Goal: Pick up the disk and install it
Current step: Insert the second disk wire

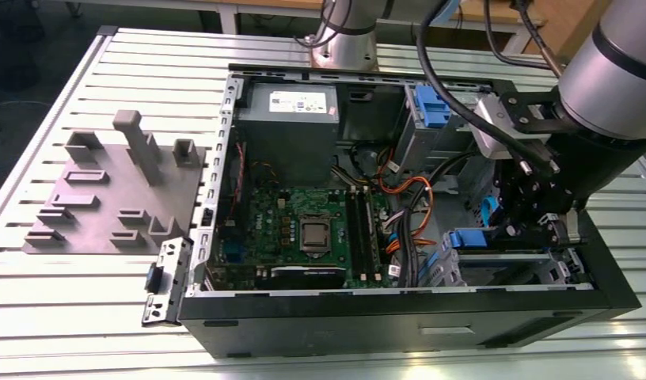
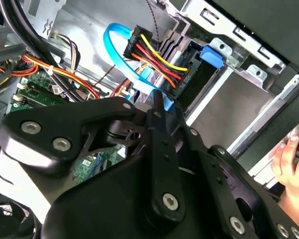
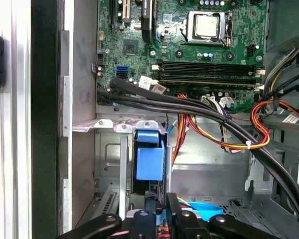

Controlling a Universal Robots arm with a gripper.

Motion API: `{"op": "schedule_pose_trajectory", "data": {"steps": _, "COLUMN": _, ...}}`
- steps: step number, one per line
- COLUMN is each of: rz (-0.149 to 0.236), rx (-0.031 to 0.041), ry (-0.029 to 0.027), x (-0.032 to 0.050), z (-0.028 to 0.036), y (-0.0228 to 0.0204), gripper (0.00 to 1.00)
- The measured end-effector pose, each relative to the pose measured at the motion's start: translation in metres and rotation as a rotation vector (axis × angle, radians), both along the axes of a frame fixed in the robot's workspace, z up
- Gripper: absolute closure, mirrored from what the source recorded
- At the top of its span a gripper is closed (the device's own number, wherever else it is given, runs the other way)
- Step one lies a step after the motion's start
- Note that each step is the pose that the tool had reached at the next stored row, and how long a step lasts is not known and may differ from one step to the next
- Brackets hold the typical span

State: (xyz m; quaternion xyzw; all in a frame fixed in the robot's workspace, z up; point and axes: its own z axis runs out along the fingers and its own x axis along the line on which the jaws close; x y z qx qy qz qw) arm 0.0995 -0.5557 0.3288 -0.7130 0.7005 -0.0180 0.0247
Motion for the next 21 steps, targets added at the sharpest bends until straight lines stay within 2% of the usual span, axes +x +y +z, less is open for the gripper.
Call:
{"op": "schedule_pose_trajectory", "data": {"steps": 1, "rz": 0.0, "rx": -0.0002, "ry": 0.0001, "x": 0.0, "z": 0.0008, "y": 0.0, "gripper": 0.76}}
{"op": "schedule_pose_trajectory", "data": {"steps": 2, "rz": 0.0, "rx": 0.0001, "ry": 0.0002, "x": 0.0, "z": 0.0052, "y": 0.0, "gripper": 0.76}}
{"op": "schedule_pose_trajectory", "data": {"steps": 7, "rz": 0.0, "rx": 0.0, "ry": 0.0014, "x": 0.0, "z": 0.0161, "y": 0.0, "gripper": 0.76}}
{"op": "schedule_pose_trajectory", "data": {"steps": 16, "rz": 0.0, "rx": 0.0001, "ry": 0.0044, "x": 0.0, "z": 0.023, "y": 0.0, "gripper": 0.76}}
{"op": "schedule_pose_trajectory", "data": {"steps": 21, "rz": 0.0, "rx": 0.0001, "ry": 0.0053, "x": 0.0, "z": 0.0234, "y": 0.0, "gripper": 0.78}}
